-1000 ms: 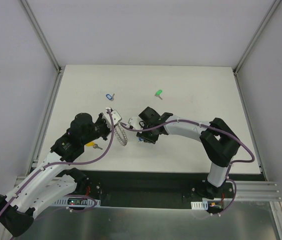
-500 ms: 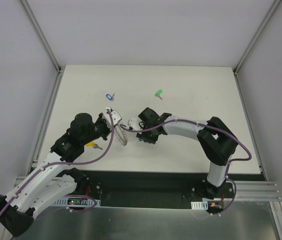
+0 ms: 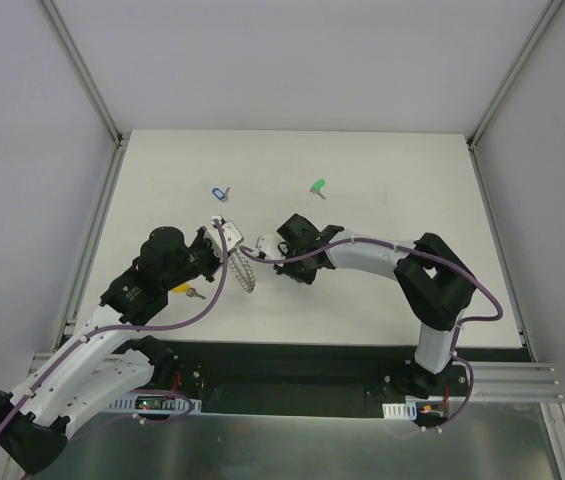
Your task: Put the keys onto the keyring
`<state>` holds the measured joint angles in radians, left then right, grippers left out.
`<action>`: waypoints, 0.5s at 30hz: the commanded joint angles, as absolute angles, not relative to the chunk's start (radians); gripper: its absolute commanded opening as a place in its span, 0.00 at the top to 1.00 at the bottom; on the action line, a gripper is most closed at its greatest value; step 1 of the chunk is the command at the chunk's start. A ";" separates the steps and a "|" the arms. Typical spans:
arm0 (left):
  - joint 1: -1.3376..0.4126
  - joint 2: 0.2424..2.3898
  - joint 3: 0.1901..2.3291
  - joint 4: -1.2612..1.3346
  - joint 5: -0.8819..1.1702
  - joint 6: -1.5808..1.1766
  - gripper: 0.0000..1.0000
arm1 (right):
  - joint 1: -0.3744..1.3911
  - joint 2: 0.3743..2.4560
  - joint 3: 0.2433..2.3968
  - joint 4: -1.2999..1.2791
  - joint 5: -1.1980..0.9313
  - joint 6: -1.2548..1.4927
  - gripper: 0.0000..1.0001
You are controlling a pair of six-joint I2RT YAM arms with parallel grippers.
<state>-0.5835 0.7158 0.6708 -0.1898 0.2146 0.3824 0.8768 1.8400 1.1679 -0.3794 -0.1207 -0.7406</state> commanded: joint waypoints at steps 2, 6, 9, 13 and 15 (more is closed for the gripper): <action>-0.591 0.698 0.699 -0.160 0.209 0.391 1.00 | 0.862 1.822 1.157 -0.385 -0.152 -0.718 0.96; -0.591 0.703 0.701 -0.160 0.210 0.391 1.00 | 0.850 1.773 1.146 -0.380 -0.167 -0.701 0.98; -0.591 0.704 0.703 -0.161 0.215 0.391 1.00 | 0.836 1.738 1.135 -0.379 -0.178 -0.684 0.99; -0.591 0.704 0.703 -0.161 0.218 0.390 1.00 | 0.819 1.701 1.114 -0.364 -0.184 -0.658 0.99; -0.591 0.703 0.701 -0.160 0.221 0.390 1.00 | 0.813 1.697 1.109 -0.360 -0.176 -0.631 0.99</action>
